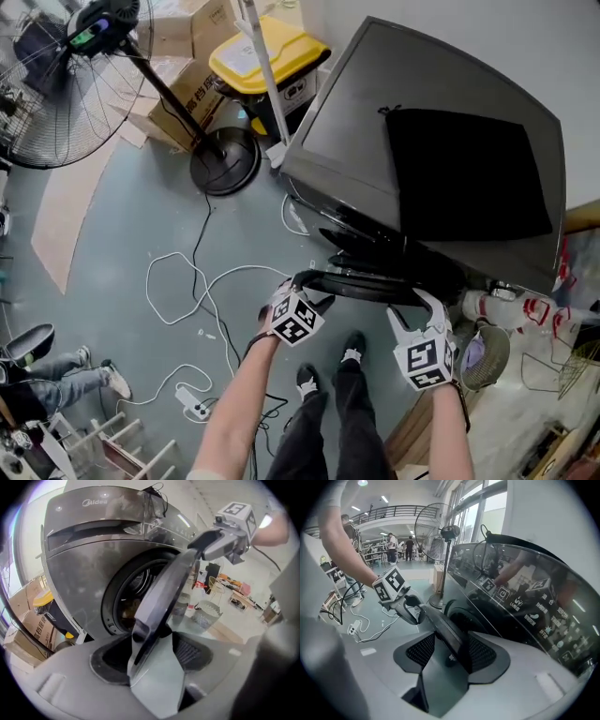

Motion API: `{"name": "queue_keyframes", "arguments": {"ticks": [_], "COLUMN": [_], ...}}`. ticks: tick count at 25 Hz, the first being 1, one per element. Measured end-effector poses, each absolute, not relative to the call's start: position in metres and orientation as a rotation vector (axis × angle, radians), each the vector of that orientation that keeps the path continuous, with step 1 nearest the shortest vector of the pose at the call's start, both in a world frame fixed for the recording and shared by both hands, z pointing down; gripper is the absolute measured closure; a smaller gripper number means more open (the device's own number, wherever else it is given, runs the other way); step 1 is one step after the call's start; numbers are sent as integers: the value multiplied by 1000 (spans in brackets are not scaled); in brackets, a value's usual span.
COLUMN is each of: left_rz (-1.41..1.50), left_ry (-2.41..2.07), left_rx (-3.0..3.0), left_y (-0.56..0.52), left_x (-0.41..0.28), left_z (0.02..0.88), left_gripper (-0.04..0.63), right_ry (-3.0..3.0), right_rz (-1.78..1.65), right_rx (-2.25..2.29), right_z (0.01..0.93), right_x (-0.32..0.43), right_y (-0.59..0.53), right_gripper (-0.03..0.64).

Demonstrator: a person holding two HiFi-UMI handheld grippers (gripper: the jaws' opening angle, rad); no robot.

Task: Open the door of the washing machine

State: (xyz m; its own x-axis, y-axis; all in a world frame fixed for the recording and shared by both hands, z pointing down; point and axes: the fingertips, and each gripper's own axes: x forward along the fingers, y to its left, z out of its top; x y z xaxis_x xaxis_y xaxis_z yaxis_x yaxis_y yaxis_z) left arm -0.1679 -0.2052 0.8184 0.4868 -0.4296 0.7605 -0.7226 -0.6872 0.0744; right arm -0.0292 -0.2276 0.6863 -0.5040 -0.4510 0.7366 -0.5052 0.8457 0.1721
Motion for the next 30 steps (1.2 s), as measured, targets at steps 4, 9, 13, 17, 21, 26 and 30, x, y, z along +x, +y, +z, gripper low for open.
{"name": "queue_keyframes", "arguments": {"ticks": [4,9,13,17,21,26,30], "left_rz": [1040,1040,1051,1071,1053,972,940], "left_ry": [-940,-895,-805,-735,-686,-683,-699], "left_rx": [2388,2411,2434,2460,2464,2428,2413], "left_y": [-188,-162,-137,-115,-89,-55,-30], "left_x": [-162,-153,-139,-126,-108,-82,-64], "left_z": [819,820,819,819,819,817,817], "left_gripper": [282,282,282,274,270,270,270], "right_ry": [-2123,-2066,-2044,-2003,-1944,-1905,-1957], "right_rz": [111,109,63,9,-3,-36,49], "right_rx": [662,632,624,598,648,725,842], "right_z": [691,694,694,692,690,687,684], "right_x": [-26,-23,-14,-8,-5,10,22], "right_y": [-215,-198,-180,-163,-142,-113,-91], "right_gripper": [416,407,403,403,403,405,407]}}
